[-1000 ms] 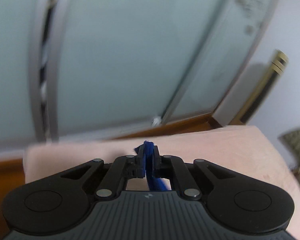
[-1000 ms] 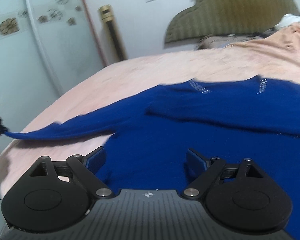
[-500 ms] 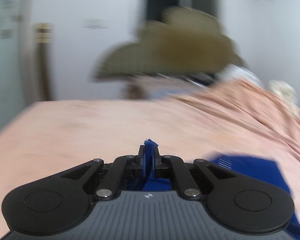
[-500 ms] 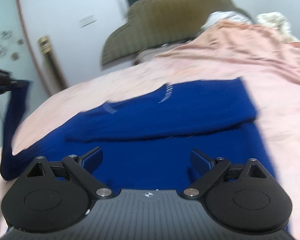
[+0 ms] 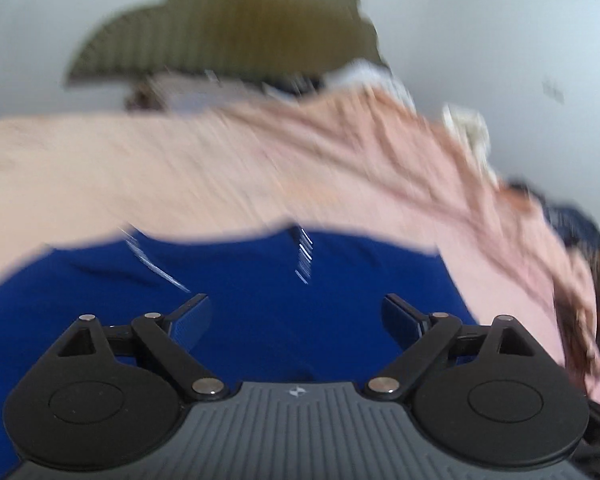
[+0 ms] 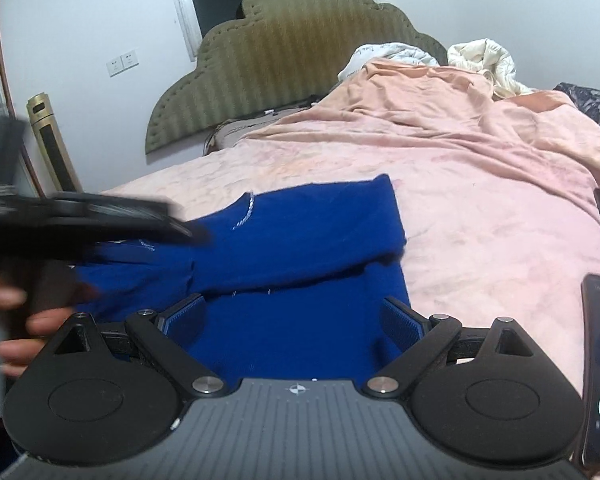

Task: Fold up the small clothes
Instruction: 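Lay the held sleeve across the sweater body with the left gripper and release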

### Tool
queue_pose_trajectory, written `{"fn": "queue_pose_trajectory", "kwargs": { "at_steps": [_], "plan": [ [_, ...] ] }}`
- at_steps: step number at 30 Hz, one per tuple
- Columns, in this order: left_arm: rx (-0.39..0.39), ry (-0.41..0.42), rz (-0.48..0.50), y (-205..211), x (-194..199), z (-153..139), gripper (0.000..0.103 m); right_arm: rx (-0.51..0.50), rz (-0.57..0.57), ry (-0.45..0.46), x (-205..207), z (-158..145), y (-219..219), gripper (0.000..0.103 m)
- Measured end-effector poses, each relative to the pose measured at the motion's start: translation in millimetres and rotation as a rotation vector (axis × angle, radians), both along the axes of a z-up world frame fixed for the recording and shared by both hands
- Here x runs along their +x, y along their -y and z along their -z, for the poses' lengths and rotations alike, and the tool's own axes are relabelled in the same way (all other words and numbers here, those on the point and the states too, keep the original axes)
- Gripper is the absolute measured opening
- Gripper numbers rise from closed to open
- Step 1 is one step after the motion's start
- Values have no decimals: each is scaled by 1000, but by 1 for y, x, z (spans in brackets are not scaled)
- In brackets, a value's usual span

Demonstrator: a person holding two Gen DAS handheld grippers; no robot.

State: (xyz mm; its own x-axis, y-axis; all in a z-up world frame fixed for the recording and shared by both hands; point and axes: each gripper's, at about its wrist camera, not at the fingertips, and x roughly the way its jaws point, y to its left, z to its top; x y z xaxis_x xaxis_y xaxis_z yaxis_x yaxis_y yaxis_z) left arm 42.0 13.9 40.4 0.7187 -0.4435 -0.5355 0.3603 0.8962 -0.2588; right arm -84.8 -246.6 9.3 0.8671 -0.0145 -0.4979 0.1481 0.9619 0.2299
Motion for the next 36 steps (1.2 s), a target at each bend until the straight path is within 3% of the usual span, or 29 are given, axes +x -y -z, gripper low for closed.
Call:
{"fn": "queue_pose_trajectory", "kwargs": {
  "at_steps": [3,6,9,13,14,16,18,19,24,29,33,36],
  "plan": [
    [-19,20,-127,-49,-10,-11,93,8,-48,-6,20,-4,-3,93],
    [-15,-17,-243,-97,-20,-8,93,-6,-185,-23,53,-5,-22,87],
    [-53,-63,-271,-133,-36,4,93,36,-333,-44,93,0,-39,81],
    [-49,-106,-325,-165,-52,13,93,107,-397,-112,142,14,-49,69],
    [-44,-109,-340,-168,-53,15,93,114,-400,-134,153,18,-50,64],
    [-34,-107,-362,-175,-53,17,93,130,-398,-174,166,25,-52,31],
    [-31,-105,-387,-177,-49,18,93,128,-407,-185,170,25,-57,13],
    [-39,-102,-394,-177,-47,18,93,121,-416,-183,169,25,-59,10],
    [-52,-93,-363,-159,-28,10,93,76,-396,-107,166,6,-57,7],
    [-16,-56,-303,-127,-13,0,93,7,-242,6,157,-31,-25,7],
    [12,-70,-286,-108,1,6,93,-81,-114,-22,150,-38,14,7],
    [37,-110,-288,-97,13,16,93,-66,-40,-77,150,-29,49,7]
  ]
}}
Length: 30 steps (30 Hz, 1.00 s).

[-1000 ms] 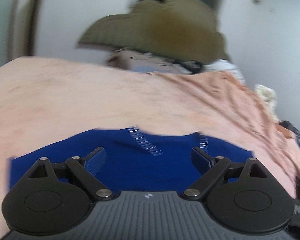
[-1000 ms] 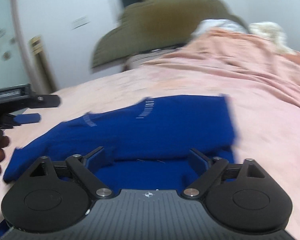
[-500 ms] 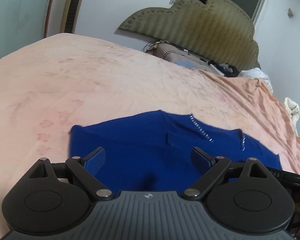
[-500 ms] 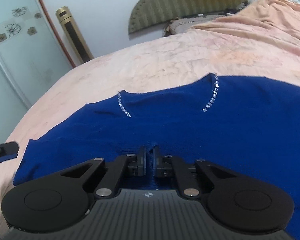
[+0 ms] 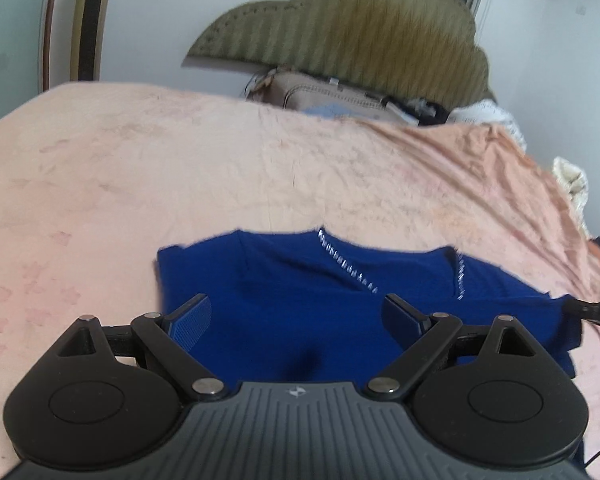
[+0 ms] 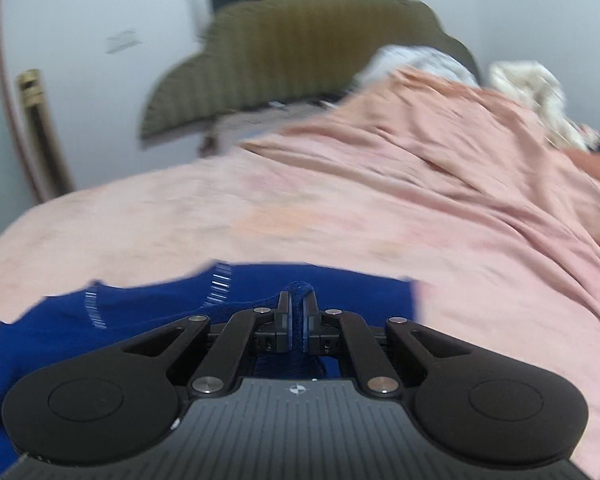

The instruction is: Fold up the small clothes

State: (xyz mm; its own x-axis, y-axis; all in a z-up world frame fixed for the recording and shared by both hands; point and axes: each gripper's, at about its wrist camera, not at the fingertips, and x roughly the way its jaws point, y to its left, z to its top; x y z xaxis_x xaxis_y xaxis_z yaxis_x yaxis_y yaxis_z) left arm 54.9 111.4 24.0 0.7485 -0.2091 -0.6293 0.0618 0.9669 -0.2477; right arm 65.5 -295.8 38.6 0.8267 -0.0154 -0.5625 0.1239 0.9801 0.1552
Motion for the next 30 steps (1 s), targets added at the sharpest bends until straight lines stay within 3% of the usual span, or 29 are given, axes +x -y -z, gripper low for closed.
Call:
{"fn": "queue_pose_trajectory", "kwargs": {
  "at_steps": [6,8,9,10,12,14,16,19,20,24,25,27,30],
  "plan": [
    [112,-53,-51,10,16,22,93,26,48,-74,1,29,31,8],
    [149,-67,-75,9,18,26,93,8,52,-104,2,37,29,13],
    [164,-64,-85,8,17,26,93,3,86,-85,0,36,28,23],
    [176,-51,-86,7,14,25,93,10,127,-48,-5,33,31,27],
    [232,-28,-84,11,11,25,93,1,182,19,-16,24,33,24],
    [314,-50,-54,18,15,31,93,3,114,30,-20,22,27,24],
    [341,-78,-51,20,15,36,93,46,2,-30,-12,30,20,27],
    [310,-59,-45,18,-1,30,93,-11,-26,-137,-1,50,9,31],
    [312,-49,-42,17,-7,27,93,-41,8,-134,-4,51,5,32],
    [356,-59,-52,12,-24,26,93,23,12,-36,-36,35,-1,57],
    [338,-72,-59,7,-28,26,93,32,-11,-31,-42,34,-3,64],
    [260,-100,-70,-10,-39,23,93,18,-41,-66,-50,40,-10,66],
    [168,-132,-92,-36,-56,22,93,-111,31,-91,-70,44,-17,67]
  ]
}}
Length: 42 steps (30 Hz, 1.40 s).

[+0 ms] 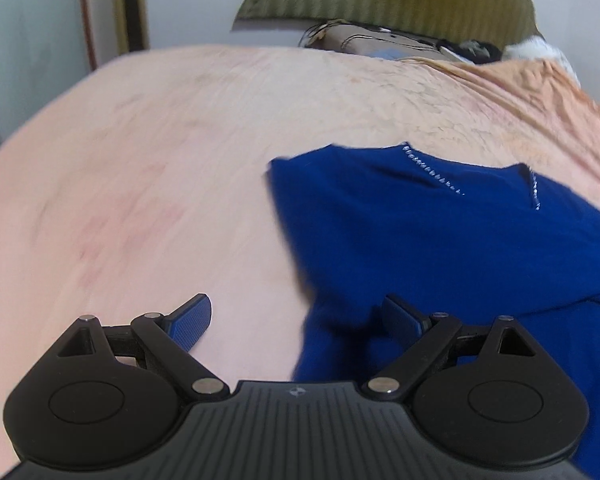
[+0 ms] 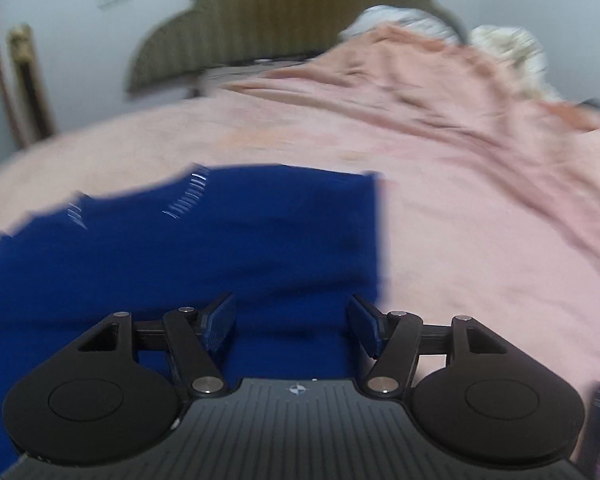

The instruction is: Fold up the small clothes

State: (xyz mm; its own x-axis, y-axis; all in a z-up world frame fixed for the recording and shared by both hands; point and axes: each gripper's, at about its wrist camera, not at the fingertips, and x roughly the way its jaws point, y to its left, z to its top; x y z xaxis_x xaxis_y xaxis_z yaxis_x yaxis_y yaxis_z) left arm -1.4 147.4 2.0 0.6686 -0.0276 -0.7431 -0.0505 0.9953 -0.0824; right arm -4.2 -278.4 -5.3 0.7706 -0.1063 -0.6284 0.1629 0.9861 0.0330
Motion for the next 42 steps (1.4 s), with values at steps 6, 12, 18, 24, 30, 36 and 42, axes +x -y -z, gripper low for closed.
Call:
{"fn": "queue_pose_trajectory", "kwargs": {
  "at_steps": [6,12,18,24,30,36,42],
  "plan": [
    [36,97,-55,-11,-46,-1,93,-41,49,149,-63,-9,5,73],
    [35,68,54,18,-65,13,93,-7,-68,133,-89,10,-14,73],
    [219,107,87,48,-77,11,93,-130,-54,176,-99,15,-30,73],
    [210,70,51,37,-84,16,93,-391,-79,115,-109,3,-31,77],
    [230,69,96,26,-100,7,93,-313,-88,60,-113,5,-18,77],
    [74,10,115,3,-101,4,93,-30,-73,32,-125,-5,6,75],
    [-9,-59,109,-5,-99,16,93,17,-71,-14,-137,8,10,72]
  ]
}}
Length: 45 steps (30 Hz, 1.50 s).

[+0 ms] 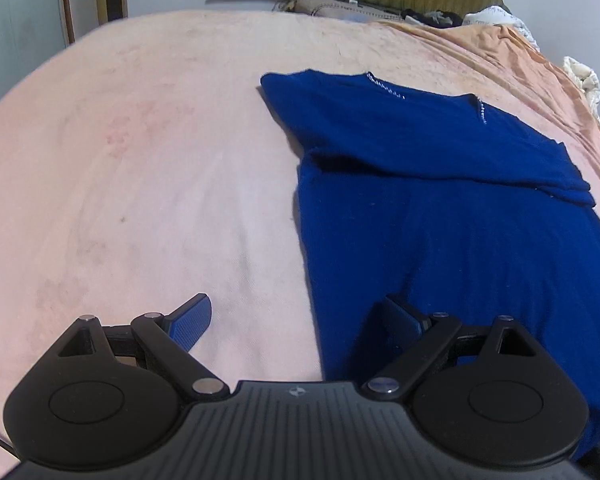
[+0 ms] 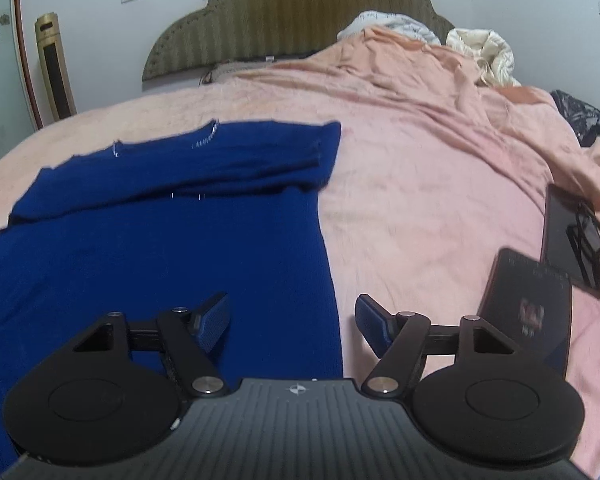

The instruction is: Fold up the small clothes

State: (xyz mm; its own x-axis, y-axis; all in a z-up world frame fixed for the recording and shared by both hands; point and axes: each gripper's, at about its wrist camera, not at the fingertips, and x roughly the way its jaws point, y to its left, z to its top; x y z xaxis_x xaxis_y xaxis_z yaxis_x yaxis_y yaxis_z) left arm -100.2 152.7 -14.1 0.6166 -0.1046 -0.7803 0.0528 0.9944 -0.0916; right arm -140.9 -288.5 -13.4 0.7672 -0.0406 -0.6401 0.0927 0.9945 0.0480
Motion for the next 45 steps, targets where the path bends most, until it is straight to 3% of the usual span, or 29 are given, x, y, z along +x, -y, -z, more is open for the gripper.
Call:
{"fn": "queue_pose_trajectory", "kwargs": {
  "at_steps": [10,23,32,37,38,39,40,41,43,45],
  "plan": [
    [77,5,9,27,1,2,93,21,-15,4,-8,2,1,72],
    [115,-17,-8,38,2,1,93,204,-10,-6,-4,7,21,75],
    [122,-30,6,47,0,0,93,165,-31,-3,-8,9,20,74],
    [7,-68,118,54,-5,0,91,172,-19,3,-9,10,23,31],
    [14,-56,135,58,-7,-1,72,172,-23,2,-9,10,24,26],
    [42,-34,143,62,-9,-2,49,173,-29,2,-9,10,24,14],
    [51,-20,145,63,-10,-3,34,173,-37,1,-9,9,24,7],
    [25,-20,148,62,-9,-4,15,171,-45,4,-10,9,23,7],
    [-56,-24,141,54,-6,-8,9,154,-54,10,-9,8,20,6],
    [-47,16,133,51,-8,-14,8,156,-65,26,-9,3,17,6]
  ]
}}
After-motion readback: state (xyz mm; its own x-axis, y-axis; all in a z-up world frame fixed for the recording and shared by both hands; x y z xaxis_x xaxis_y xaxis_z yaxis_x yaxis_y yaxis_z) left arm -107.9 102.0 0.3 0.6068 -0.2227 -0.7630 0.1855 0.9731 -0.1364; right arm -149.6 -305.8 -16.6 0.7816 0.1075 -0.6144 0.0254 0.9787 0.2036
